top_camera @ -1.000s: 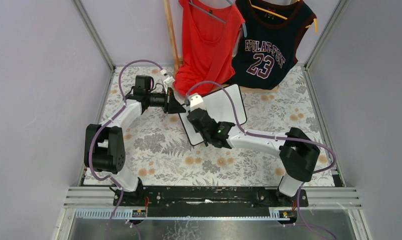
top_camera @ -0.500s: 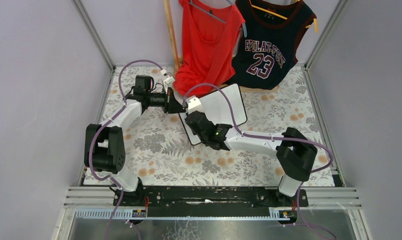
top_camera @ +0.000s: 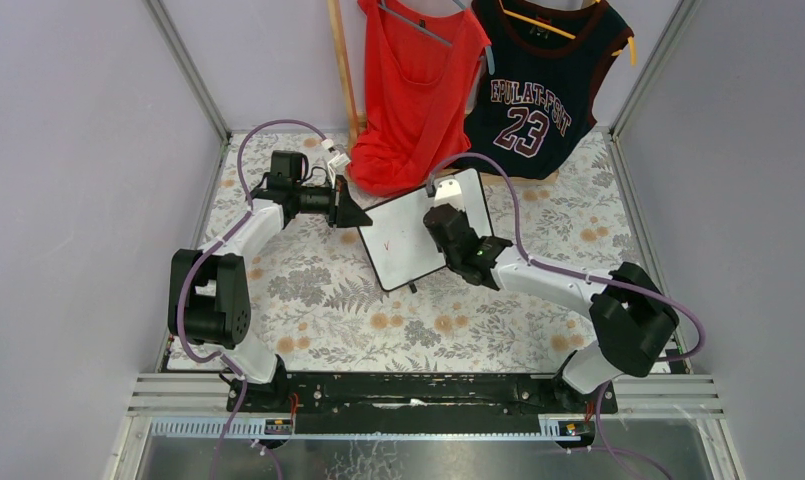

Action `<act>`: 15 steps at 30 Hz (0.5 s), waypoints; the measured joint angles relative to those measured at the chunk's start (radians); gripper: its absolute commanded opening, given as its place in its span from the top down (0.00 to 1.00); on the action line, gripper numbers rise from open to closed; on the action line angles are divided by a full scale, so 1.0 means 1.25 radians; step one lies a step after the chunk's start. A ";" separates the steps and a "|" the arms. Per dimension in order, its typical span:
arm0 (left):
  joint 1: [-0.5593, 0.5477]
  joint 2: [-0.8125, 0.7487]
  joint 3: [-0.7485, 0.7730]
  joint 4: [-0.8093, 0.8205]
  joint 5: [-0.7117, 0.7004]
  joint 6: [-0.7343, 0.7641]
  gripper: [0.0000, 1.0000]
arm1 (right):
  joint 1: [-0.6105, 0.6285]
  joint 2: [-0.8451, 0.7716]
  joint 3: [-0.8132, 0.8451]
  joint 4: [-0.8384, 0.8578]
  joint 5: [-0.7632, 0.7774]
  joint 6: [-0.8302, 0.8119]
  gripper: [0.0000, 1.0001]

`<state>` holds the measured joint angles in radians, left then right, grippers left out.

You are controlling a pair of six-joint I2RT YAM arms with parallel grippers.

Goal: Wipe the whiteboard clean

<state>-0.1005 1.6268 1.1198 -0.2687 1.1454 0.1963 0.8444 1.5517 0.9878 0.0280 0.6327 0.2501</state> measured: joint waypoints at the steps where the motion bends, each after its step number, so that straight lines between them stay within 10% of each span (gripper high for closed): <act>1: 0.000 -0.001 0.000 -0.001 0.000 0.000 1.00 | 0.000 -0.004 -0.003 -0.001 0.002 0.000 1.00; 15: 0.000 -0.001 0.000 -0.003 0.000 0.001 1.00 | 0.115 0.037 0.008 0.006 -0.020 0.030 1.00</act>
<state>-0.1005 1.6257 1.1198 -0.2726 1.1454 0.1970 0.9878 1.5982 0.9977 0.0357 0.6083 0.2878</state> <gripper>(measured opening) 0.065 0.194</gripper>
